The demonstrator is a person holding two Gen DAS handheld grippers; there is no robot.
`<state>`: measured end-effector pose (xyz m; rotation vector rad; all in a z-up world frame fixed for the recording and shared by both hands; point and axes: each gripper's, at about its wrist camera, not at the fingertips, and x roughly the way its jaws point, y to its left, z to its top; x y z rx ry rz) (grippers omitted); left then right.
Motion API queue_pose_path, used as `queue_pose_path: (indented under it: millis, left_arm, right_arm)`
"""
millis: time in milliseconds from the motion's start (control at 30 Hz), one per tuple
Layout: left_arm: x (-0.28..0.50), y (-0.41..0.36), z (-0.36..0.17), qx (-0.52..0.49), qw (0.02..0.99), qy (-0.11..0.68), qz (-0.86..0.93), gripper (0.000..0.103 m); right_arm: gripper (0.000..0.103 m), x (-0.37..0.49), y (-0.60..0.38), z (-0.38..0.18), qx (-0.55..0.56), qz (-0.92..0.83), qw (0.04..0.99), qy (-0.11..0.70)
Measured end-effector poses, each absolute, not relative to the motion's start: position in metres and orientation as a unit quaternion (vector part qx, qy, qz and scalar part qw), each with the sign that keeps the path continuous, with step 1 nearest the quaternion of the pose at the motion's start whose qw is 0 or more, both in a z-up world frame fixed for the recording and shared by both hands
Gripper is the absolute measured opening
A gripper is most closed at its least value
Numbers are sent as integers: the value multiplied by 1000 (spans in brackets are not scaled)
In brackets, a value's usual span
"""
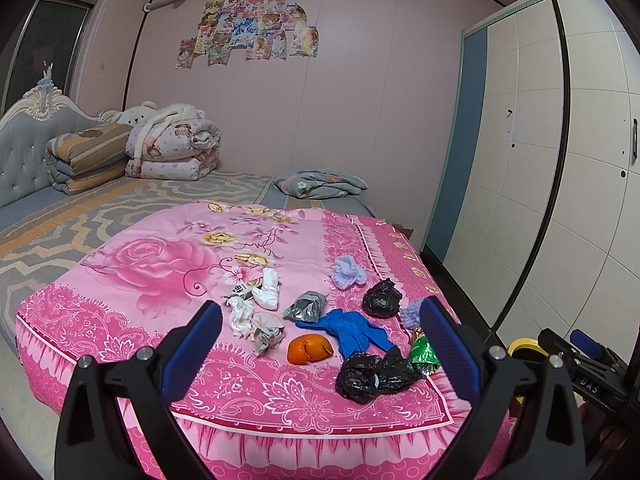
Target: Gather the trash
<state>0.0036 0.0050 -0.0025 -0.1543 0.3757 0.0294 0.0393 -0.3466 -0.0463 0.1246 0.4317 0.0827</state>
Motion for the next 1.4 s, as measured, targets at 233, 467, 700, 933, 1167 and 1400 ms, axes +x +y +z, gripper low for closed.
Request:
queue_pose_path:
  millis: [233,467,700,933,1167,1400]
  left_arm:
    - [3,5,-3,-76,979,186,15,96]
    - [6,9,-4,-78,979,188,17,96]
    - [20,21,-15,-75,976,204,28,96]
    - [46,42,-45,-75,964,253,3,96]
    - [82,61,-76,-52,953,298,23,96]
    - [133,88,-95,-71,936,338,61,96]
  right_arm:
    - [95,39,-342,-50,60,42,973,217]
    - [95,44,-343,-51,62,42,971,227]
    - [95,67,-346,-57,57,32,965,254]
    - [95,116,-350,-77,54,45,950,304]
    - [95,163,-341,-101,45,56,942,329]
    - [95,201,-322,-114,55,81,925,366]
